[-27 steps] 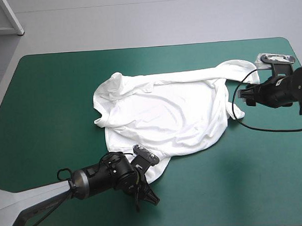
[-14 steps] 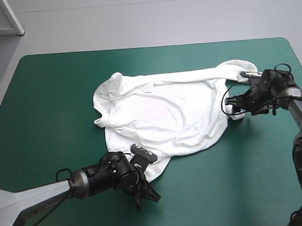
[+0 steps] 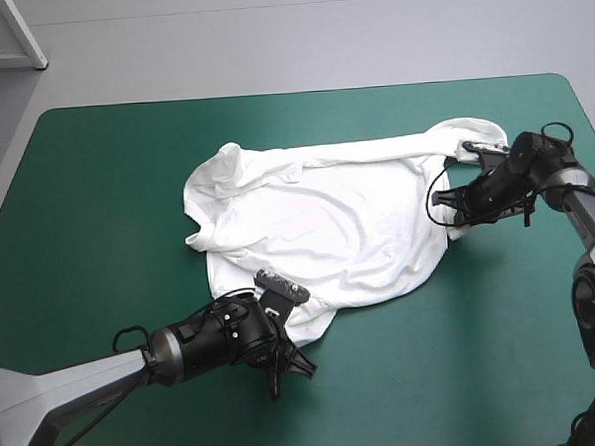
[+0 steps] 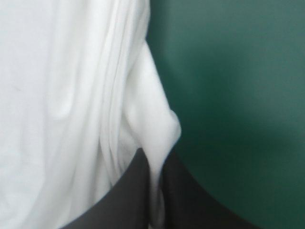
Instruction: Fold the cloth
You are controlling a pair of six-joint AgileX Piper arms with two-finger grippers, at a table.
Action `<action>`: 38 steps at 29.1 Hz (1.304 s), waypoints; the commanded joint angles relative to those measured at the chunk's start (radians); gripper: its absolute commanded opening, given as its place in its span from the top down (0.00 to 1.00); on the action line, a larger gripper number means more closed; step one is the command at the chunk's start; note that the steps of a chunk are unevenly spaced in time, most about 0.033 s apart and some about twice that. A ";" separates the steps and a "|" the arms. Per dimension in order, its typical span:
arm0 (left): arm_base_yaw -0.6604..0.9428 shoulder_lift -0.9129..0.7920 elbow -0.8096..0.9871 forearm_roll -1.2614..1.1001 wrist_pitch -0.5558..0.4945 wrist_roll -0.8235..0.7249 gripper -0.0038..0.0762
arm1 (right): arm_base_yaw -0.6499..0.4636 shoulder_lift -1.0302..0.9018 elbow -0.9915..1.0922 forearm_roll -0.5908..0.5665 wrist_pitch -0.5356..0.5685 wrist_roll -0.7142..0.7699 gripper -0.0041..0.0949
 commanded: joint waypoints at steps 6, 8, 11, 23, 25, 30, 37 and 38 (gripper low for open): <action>-0.001 -0.118 -0.576 0.414 0.386 0.095 0.96 | -0.004 -0.323 -0.314 -0.037 0.129 0.150 0.97; -0.001 -0.131 -0.722 0.422 0.386 0.154 0.96 | -0.004 -0.361 -0.395 -0.039 0.138 0.154 0.97; -0.001 -0.145 -0.937 0.476 0.386 0.249 0.96 | -0.004 -0.410 -0.521 -0.116 0.168 0.154 0.97; -0.001 -0.148 -1.475 0.905 0.385 0.509 0.96 | -0.004 -0.524 -0.920 -0.397 0.162 0.197 0.98; -0.001 -0.148 -1.538 0.903 0.385 0.573 0.96 | -0.004 -0.540 -0.969 -0.406 0.142 0.197 0.98; -0.001 -0.152 -1.587 0.905 0.385 0.652 0.96 | -0.004 -0.579 -1.078 -0.423 0.111 0.197 0.98; -0.001 -0.154 -1.587 1.045 0.377 0.683 0.96 | -0.004 -0.602 -1.120 -0.479 0.144 0.178 0.98; -0.001 -0.154 -1.587 1.057 0.377 0.683 0.96 | -0.004 -0.600 -1.120 -0.481 0.151 0.178 0.98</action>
